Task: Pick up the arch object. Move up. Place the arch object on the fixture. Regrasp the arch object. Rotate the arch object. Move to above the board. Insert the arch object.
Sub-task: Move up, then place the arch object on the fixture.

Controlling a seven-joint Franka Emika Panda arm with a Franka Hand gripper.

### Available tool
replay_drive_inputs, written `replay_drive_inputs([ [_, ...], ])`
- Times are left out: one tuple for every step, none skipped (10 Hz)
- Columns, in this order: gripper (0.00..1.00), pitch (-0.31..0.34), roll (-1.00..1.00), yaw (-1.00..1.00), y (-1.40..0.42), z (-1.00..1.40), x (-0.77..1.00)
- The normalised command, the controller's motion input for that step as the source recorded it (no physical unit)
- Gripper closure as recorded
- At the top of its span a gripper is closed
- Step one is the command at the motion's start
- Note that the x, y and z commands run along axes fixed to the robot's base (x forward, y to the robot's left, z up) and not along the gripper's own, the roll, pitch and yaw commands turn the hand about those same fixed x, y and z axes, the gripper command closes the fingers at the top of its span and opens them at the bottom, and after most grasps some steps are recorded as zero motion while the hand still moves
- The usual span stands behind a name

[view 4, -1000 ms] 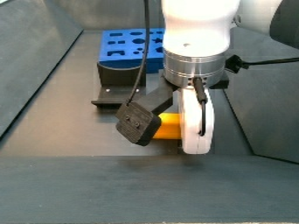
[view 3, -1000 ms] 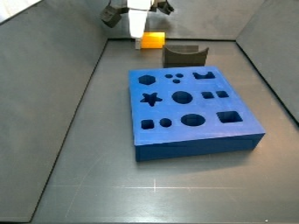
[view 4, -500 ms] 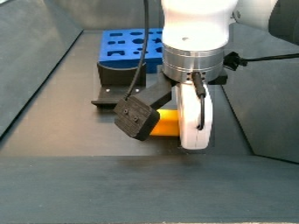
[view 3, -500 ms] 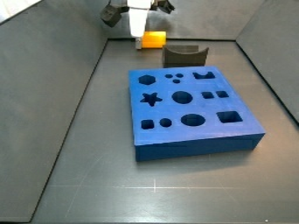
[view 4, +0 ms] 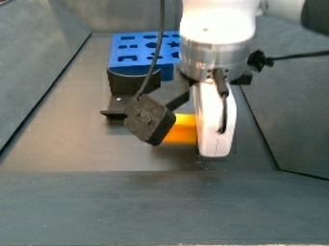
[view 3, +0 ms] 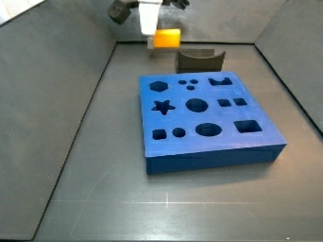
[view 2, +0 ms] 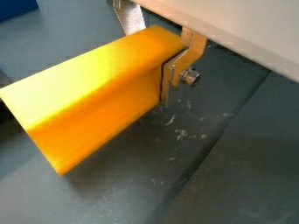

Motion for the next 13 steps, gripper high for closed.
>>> replay_drive_inputs([
  [1.0,0.087,0.02,0.0,0.01,0.55,-0.02],
  [1.0,0.094,0.04,-0.01,0.01,0.45,-0.02],
  [1.0,0.095,0.06,-0.01,0.0,0.32,-0.02],
  [1.0,0.099,0.08,-0.01,-0.01,0.22,-0.03],
  [1.0,0.0,0.0,0.0,0.0,1.0,0.0],
  [1.0,0.007,0.01,0.01,0.0,1.0,0.0],
  [1.0,0.019,0.02,0.0,0.0,1.0,-0.01],
  [1.0,0.05,0.03,0.0,0.0,1.0,-0.01],
  [1.0,0.07,0.04,-0.01,0.0,1.0,-0.01],
  [1.0,0.084,0.06,-0.01,0.0,1.0,-0.02],
  [1.0,0.09,0.07,0.0,0.0,1.0,-0.02],
  [1.0,0.101,0.09,0.0,-0.01,1.0,-0.03],
  [1.0,0.104,0.1,0.01,-0.01,1.0,-0.03],
])
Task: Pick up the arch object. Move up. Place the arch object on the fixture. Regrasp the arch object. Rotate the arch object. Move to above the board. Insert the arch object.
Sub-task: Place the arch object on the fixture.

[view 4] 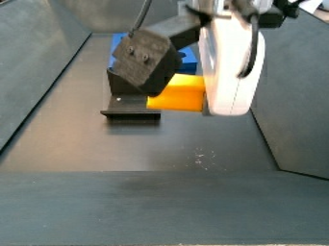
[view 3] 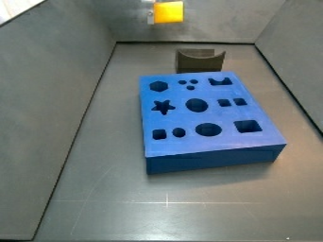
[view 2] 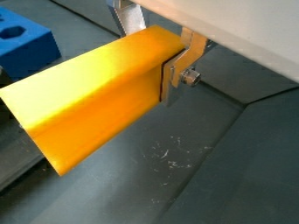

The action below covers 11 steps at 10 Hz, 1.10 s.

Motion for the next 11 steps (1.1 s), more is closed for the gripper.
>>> replay_drive_inputs([
  [1.0,0.11,0.11,0.01,-0.01,1.0,-0.03],
  [1.0,0.113,0.11,0.02,-0.02,1.0,-0.03],
  [1.0,0.105,0.1,0.02,-0.02,1.0,-0.03],
  [1.0,0.097,0.08,0.01,-0.01,0.96,-0.03],
  [1.0,0.09,0.07,0.01,-0.01,0.84,-0.02],
  [1.0,0.09,0.07,0.01,0.0,0.74,-0.02],
  [1.0,0.1,0.08,0.01,0.0,0.61,-0.01],
  [1.0,0.112,0.09,0.02,-0.01,0.52,-0.01],
  [1.0,0.114,0.08,0.02,0.0,0.43,-0.01],
  [1.0,0.115,0.07,0.02,0.0,0.33,0.0],
  [1.0,-0.023,0.04,1.0,-1.0,-0.1,0.97],
])
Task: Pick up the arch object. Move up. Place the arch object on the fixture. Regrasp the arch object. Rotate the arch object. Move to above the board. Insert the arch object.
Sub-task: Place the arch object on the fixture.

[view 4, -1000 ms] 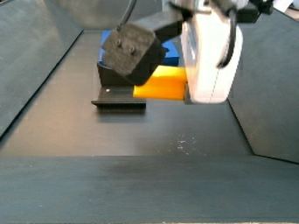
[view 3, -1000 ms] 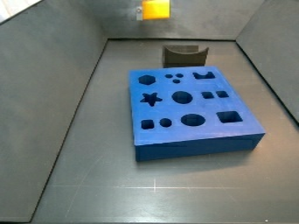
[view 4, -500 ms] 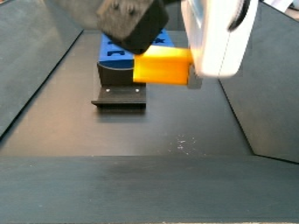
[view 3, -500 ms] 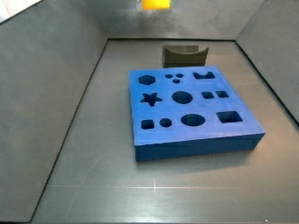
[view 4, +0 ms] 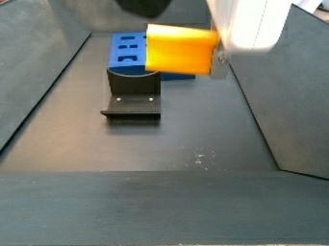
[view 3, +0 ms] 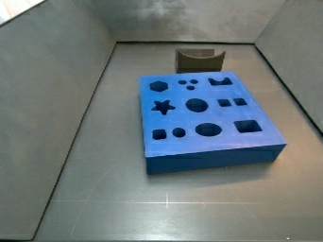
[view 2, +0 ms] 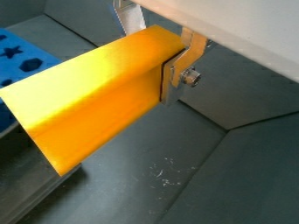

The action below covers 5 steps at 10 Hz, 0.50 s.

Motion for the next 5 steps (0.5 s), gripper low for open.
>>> replay_drive_inputs([
  [1.0,-0.021,0.04,1.0,-1.0,-0.14,0.97],
  [1.0,-0.02,0.04,1.0,-0.96,-0.16,1.0],
  [1.0,-0.02,0.04,1.0,-0.89,-0.13,1.0],
  [1.0,-0.018,0.04,1.0,-0.77,-0.11,1.0],
  [1.0,-0.016,0.05,1.0,-0.7,-0.11,1.0],
])
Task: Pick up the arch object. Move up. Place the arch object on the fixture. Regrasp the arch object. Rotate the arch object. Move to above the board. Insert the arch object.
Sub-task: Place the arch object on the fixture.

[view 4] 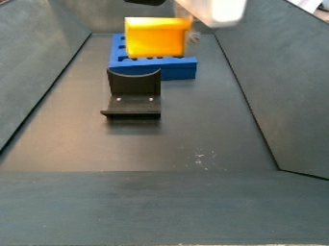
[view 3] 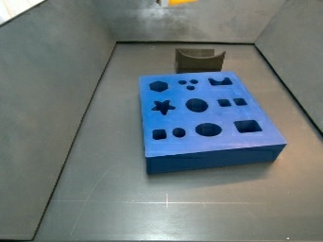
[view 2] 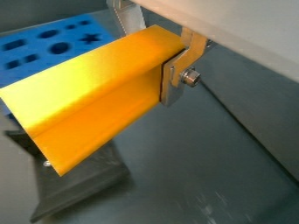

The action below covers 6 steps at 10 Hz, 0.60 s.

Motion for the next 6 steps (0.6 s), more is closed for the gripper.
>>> replay_drive_inputs([
  [1.0,-0.014,0.05,1.0,-0.54,-0.09,1.0],
  [1.0,-0.012,0.05,1.0,-0.4,-0.08,1.0],
  [1.0,-0.007,0.05,1.0,-0.23,-0.06,1.0],
  [1.0,-0.004,0.06,1.0,-0.17,-0.05,0.94],
  [1.0,-0.001,0.06,1.0,-0.08,-0.03,0.81],
  [1.0,0.002,0.06,1.0,-0.05,-0.03,0.72],
])
